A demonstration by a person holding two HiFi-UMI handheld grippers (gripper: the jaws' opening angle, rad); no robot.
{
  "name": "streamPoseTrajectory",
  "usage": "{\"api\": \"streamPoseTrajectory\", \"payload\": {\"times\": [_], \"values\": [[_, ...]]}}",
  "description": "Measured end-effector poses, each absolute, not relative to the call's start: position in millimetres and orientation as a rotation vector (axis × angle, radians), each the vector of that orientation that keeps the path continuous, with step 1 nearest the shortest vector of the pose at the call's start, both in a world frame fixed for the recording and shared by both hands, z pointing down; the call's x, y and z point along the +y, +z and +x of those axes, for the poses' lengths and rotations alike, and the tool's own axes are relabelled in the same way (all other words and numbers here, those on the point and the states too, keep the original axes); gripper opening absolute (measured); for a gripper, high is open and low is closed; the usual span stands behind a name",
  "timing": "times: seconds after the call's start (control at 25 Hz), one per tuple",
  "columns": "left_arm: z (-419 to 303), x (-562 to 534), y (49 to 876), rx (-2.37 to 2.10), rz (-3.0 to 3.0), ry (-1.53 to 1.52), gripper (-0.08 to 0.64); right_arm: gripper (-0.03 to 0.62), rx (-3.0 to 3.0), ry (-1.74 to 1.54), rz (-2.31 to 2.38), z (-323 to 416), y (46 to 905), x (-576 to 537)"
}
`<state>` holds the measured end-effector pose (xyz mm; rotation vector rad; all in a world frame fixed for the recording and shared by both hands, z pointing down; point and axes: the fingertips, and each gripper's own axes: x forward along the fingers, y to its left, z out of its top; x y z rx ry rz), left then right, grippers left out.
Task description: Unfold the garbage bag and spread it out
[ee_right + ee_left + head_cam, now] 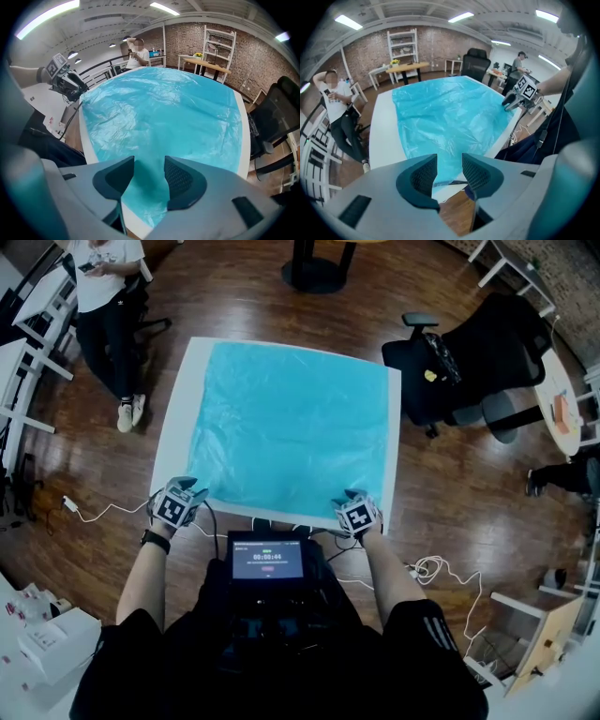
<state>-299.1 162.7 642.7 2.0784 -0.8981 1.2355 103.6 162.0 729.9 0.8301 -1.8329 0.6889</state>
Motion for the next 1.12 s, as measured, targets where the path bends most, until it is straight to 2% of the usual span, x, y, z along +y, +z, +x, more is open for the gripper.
{"api": "streamPoseTrajectory", "payload": {"times": [0.36, 0.64, 0.92, 1.12], "values": [[-329.5, 139.0, 668.4, -1.144, 1.798, 0.865, 0.176, 0.238, -1.823, 0.687, 0.842, 103.6, 729.2, 160.5], [-349.9, 146.6, 717.4, -1.173, 1.662, 0.994, 0.189, 0.237, -1.809, 0.702, 0.854, 102.3, 730.3, 159.9], [-355.2, 147.6, 722.7, -1.13, 1.668, 1.173, 0.19, 0.237, -1.795, 0.722, 0.869, 102.1, 731.1, 161.1], [-356.5, 152.3, 722.9, -1.11, 1.648, 1.165, 0.198, 0.236, -1.798, 0.728, 0.9, 103.2, 730.5, 157.8]]}}
